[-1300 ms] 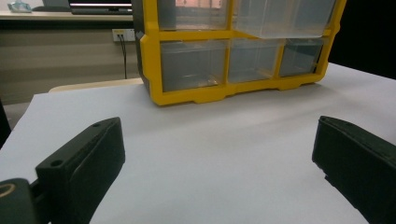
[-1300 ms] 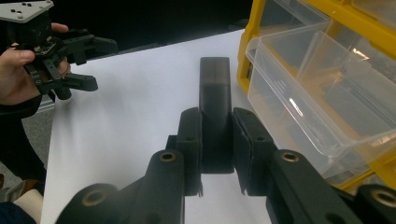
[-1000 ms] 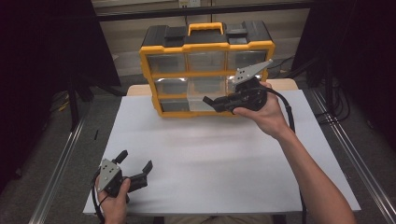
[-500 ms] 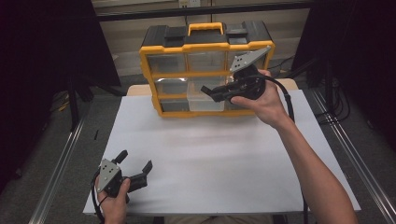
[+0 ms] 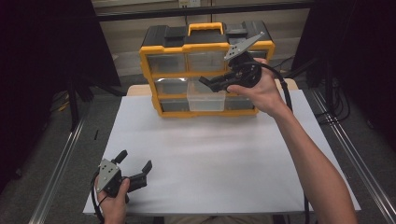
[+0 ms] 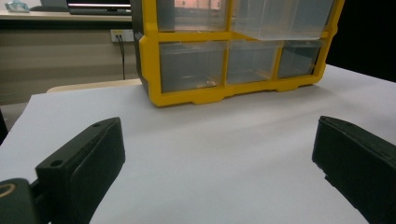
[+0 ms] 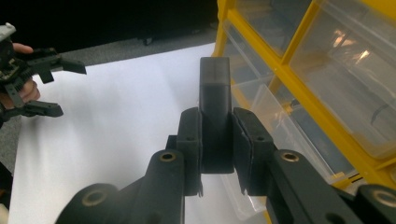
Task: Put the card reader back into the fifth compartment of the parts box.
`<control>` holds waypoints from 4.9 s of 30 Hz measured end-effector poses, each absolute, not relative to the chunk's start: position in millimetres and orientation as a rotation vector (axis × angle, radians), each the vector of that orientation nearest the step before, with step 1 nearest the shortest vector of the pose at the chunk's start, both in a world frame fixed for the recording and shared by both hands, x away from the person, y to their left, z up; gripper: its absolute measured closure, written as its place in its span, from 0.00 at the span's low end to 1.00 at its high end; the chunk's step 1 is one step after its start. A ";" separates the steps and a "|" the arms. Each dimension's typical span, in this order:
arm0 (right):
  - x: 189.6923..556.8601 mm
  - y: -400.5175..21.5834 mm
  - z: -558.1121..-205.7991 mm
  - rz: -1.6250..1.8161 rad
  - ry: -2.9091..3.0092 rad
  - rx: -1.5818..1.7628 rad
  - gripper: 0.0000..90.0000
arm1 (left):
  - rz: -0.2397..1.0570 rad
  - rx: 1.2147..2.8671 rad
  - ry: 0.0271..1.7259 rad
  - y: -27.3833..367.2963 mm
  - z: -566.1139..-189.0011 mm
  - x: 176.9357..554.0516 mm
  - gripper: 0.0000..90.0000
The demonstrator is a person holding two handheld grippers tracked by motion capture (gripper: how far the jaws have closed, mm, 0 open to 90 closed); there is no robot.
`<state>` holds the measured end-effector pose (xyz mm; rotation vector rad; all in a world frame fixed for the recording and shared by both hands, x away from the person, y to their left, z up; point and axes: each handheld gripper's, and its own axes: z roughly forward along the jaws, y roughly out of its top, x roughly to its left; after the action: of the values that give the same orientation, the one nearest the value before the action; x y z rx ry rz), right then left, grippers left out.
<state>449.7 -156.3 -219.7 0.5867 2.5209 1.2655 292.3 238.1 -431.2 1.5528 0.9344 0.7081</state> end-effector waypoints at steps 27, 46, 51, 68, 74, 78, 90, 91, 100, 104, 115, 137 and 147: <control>482.4 -154.0 -211.4 1.140 2.552 0.659 0.82 | 0.700 1.556 0.930 237.3 -431.4 292.3 0.03; 505.8 -135.7 -224.0 0.958 2.635 0.713 0.82 | 0.707 1.555 0.930 237.4 -430.8 293.4 0.03; 511.1 -134.5 -230.5 0.937 2.648 0.730 0.82 | 0.707 1.561 0.931 237.6 -431.0 293.6 0.03; 513.3 -123.4 -250.3 0.857 2.722 0.709 0.82 | 0.697 1.557 0.933 237.5 -431.4 294.0 0.03; 515.4 -124.6 -253.6 0.835 2.731 0.716 0.82 | 0.697 1.568 0.929 237.9 -431.6 294.4 0.03; 517.0 -124.6 -255.6 0.820 2.733 0.710 0.82 | 0.696 1.566 0.933 237.6 -432.0 294.5 0.03; 519.4 -124.6 -258.7 0.841 2.714 0.729 0.66 | 0.700 1.568 0.930 237.6 -431.9 294.4 0.03; 519.4 -124.7 -258.6 0.847 2.705 0.730 0.62 | 0.699 1.572 0.928 237.8 -431.9 294.3 0.03; 513.7 -131.9 -252.1 0.915 2.611 0.779 0.39 | 0.693 1.565 0.930 235.8 -431.8 295.0 0.03; 510.2 -136.4 -253.2 0.936 2.562 0.799 0.29 | 0.698 1.566 0.934 235.7 -431.9 296.0 0.03; 503.4 -147.6 -258.3 0.988 2.477 0.879 0.18 | 0.696 1.572 0.938 235.4 -432.9 297.1 0.03; 468.2 -186.7 -280.7 1.187 2.247 1.013 0.03 | 0.696 1.558 0.929 236.0 -431.2 295.5 0.03; 449.3 -200.5 -296.2 1.261 2.148 1.021 0.03 | 0.699 1.556 0.928 237.0 -430.4 294.6 0.03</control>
<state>449.3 -200.5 -296.2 1.0207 2.1484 1.2612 294.6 237.0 -430.4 1.5562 0.9277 0.6995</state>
